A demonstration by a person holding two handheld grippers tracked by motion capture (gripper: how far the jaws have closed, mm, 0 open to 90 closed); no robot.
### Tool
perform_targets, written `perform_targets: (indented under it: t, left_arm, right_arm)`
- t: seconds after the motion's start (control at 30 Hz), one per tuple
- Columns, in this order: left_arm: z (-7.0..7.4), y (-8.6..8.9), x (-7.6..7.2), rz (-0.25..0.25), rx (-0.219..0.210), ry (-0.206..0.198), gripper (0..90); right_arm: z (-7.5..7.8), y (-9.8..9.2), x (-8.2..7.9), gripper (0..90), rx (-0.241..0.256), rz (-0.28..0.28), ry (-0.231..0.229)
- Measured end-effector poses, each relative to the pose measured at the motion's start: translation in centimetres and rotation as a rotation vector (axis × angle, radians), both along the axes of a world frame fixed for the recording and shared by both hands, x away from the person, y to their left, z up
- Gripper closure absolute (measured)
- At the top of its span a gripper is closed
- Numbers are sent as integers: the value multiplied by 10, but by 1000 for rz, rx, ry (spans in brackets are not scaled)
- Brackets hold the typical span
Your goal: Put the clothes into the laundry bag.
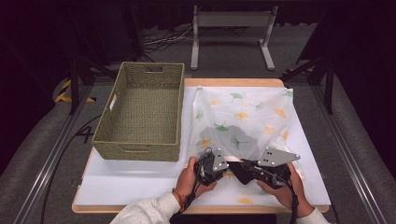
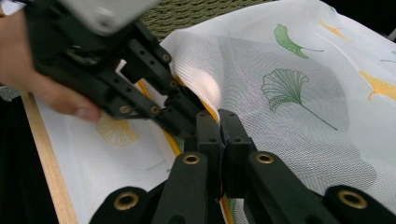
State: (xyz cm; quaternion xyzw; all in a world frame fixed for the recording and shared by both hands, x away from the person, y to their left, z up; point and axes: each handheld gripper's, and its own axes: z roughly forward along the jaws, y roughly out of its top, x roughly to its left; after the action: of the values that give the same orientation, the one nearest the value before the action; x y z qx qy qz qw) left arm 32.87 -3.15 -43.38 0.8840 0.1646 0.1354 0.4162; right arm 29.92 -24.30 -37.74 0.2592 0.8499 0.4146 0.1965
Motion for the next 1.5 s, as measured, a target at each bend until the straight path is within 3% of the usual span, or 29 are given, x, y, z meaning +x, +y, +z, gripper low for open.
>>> perform_targets:
  t: [0.1,0.2,0.37,0.53,0.63,0.93,1.03,1.23,1.37,1.5]
  left_arm:
    - [2,-3,-7,-56,-36,19,854]
    - [-6,-13,-5,-75,-24,47,832]
    - [-15,-24,6,-33,-29,67,838]
    - [-14,-32,13,51,22,51,874]
    - [-16,-38,20,88,23,57,883]
    - [-12,-38,33,129,47,33,862]
    - [-9,-36,39,114,46,25,842]
    - [-7,-35,42,129,73,-7,832]
    - [-4,-32,38,97,62,19,760]
    - [2,-22,28,63,49,20,738]
  right_arm:
    - [0,-1,1,889,4,-6,4]
    - [0,-1,1,889,1,-7,9]
    - [-3,0,1,889,-7,-26,35]
    - [-5,0,1,889,-6,-41,51]
    - [-7,1,0,889,-12,-41,62]
    - [-8,2,0,890,-16,-37,59]
    - [-7,1,1,890,-12,-38,52]
    - [-6,0,1,890,-7,-39,36]
    - [-5,-1,1,891,0,-40,31]
    - [-2,-3,1,891,8,-43,28]
